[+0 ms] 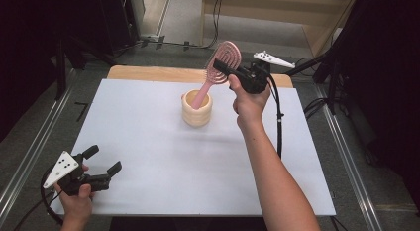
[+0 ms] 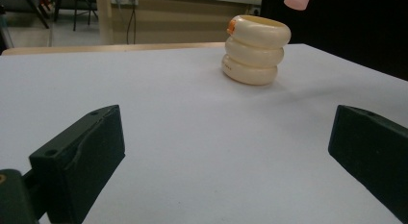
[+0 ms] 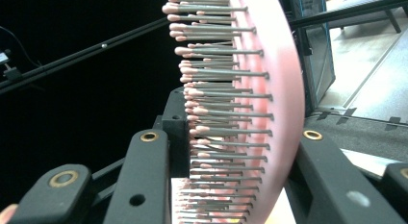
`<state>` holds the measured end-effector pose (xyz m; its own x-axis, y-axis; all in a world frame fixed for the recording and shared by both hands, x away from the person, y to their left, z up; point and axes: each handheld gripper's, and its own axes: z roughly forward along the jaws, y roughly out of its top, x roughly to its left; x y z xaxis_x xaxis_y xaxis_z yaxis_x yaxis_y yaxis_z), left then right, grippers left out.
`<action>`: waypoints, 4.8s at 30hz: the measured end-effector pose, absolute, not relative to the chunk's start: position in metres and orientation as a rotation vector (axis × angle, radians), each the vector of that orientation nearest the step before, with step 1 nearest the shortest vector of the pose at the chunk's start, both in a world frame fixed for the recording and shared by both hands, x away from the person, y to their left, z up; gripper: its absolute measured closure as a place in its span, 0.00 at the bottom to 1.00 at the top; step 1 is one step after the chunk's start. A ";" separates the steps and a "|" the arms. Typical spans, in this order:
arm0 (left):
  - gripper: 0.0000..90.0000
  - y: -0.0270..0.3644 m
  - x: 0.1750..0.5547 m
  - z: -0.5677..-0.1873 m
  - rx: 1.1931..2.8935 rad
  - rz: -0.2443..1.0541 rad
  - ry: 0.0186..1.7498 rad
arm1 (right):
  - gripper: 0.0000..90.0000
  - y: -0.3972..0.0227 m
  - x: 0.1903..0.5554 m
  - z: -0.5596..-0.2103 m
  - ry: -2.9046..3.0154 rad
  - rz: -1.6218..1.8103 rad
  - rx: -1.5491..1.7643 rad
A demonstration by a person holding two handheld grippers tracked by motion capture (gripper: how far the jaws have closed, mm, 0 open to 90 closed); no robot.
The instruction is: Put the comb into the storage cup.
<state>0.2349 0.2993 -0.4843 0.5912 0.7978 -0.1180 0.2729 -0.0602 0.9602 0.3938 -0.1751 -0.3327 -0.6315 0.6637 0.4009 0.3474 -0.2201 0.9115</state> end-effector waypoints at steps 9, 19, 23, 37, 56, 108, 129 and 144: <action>0.00 0.299 0.235 -0.484 1.622 0.547 0.908 | 0.69 -0.174 0.402 -0.330 1.786 1.932 1.209; 0.00 0.299 0.235 -0.484 1.621 0.546 0.907 | 0.69 -0.178 0.411 -0.327 1.766 1.914 1.218; 0.00 0.299 0.235 -0.484 1.621 0.545 0.907 | 0.69 -0.179 0.415 -0.327 1.760 1.895 1.225; 0.00 0.299 0.235 -0.484 1.619 0.541 0.902 | 0.69 -0.170 0.428 -0.341 1.771 1.831 1.245; 0.00 0.300 0.235 -0.484 1.619 0.542 0.901 | 0.69 -0.156 0.436 -0.367 1.804 1.779 1.275; 0.00 0.300 0.235 -0.484 1.618 0.544 0.897 | 0.69 -0.148 0.444 -0.437 1.816 1.767 1.491; 0.00 0.299 0.235 -0.484 1.622 0.539 0.899 | 0.02 -0.158 0.436 -0.430 1.900 1.642 1.393; 0.00 0.298 0.235 -0.484 1.630 0.543 0.897 | 0.00 -0.171 0.413 -0.419 1.940 1.581 1.283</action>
<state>0.2354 0.2982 -0.4845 0.6020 0.7906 -0.1121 0.2679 -0.0678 0.9611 0.4134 -0.1709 -0.4193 -0.5410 0.7944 0.2763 0.4307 -0.0204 0.9022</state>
